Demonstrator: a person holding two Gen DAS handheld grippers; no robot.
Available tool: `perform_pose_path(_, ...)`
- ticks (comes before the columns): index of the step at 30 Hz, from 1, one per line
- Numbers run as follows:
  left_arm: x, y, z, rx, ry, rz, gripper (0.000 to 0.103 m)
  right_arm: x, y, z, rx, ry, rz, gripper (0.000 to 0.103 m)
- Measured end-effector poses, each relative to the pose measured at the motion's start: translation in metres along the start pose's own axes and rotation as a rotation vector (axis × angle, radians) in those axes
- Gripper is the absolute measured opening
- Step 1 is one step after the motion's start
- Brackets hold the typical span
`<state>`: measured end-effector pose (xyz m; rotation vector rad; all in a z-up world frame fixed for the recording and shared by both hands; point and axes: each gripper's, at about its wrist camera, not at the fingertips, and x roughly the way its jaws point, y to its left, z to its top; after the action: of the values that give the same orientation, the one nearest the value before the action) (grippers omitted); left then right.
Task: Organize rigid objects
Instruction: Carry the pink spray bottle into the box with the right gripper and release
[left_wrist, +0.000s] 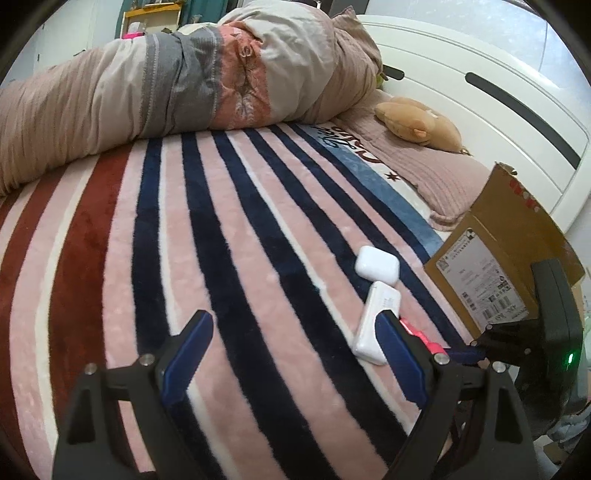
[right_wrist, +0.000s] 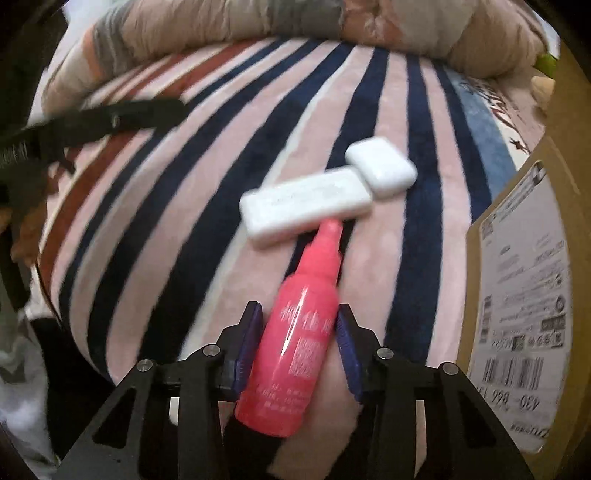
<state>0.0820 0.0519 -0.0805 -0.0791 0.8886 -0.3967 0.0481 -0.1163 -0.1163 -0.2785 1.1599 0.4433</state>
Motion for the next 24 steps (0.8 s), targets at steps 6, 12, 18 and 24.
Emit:
perform_pose_path(6, 0.0, -0.008, 0.0, 0.007, 0.022, -0.086, 0.087, -0.012, 0.008, -0.015, -0.068, -0.054, -0.06, 0.027)
perform_pose_path(12, -0.041, -0.018, 0.002, -0.032, -0.051, -0.333, 0.087, -0.076, 0.034, -0.009, -0.144, -0.295, -0.025, 0.027)
perform_pose_path(18, -0.081, -0.052, 0.022, -0.018, -0.141, -0.482, 0.066, -0.135, 0.046, -0.003, -0.206, -0.49, 0.083, 0.027)
perform_pose_path(24, -0.099, -0.095, 0.055, 0.06, -0.175, -0.487, 0.038, -0.175, 0.028, -0.016, -0.157, -0.584, 0.128, 0.027)
